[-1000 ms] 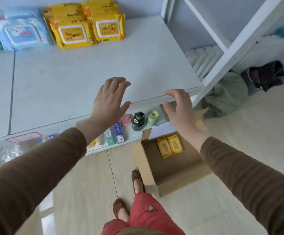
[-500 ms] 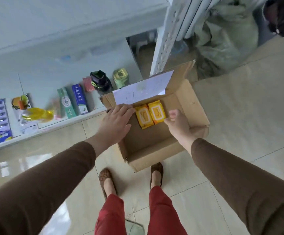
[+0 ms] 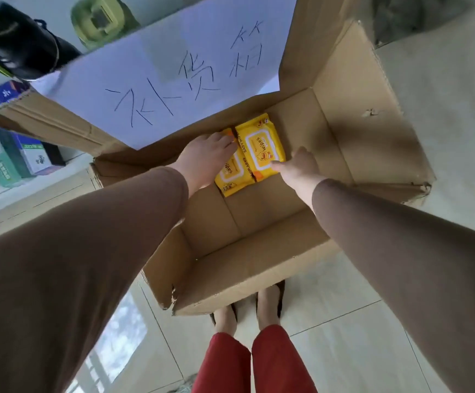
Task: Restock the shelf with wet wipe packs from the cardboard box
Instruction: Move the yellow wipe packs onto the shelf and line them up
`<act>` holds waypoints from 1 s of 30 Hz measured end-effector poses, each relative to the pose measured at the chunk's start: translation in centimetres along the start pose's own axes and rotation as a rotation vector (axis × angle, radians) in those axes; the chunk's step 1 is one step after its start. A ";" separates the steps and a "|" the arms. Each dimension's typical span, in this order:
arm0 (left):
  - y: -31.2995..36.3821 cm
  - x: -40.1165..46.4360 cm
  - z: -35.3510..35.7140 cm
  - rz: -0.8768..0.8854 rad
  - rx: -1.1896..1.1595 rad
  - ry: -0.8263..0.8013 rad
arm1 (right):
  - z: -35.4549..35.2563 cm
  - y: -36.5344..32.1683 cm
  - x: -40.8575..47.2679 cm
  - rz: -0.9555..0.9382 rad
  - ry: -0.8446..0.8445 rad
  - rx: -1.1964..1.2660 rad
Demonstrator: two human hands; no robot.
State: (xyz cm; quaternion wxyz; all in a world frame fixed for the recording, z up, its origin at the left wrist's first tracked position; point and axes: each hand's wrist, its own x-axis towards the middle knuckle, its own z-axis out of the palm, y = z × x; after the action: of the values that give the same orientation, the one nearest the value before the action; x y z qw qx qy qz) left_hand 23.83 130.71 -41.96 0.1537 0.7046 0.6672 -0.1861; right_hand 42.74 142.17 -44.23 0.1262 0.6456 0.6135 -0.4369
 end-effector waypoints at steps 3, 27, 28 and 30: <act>0.0 3.3 2.2 0.052 0.070 -0.016 | 2.4 0.1 2.7 -0.005 -0.027 0.049; -0.3 -21.9 -19.7 -0.383 -0.706 0.014 | -12.7 -6.3 -23.3 -0.410 -0.150 0.149; -0.9 -24.4 -22.1 -0.395 -0.773 0.035 | -14.1 -7.7 -26.1 -0.445 -0.159 0.174; -2.3 -29.8 -26.6 -0.405 -0.826 0.089 | -16.2 -11.0 -31.8 -0.509 -0.160 0.234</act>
State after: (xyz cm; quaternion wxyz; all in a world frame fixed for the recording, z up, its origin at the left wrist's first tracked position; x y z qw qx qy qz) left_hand 21.81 116.92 -4.47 0.3530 0.4471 0.8158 0.0995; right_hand 43.77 134.17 -7.71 -0.0146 0.4444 0.6895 -0.5718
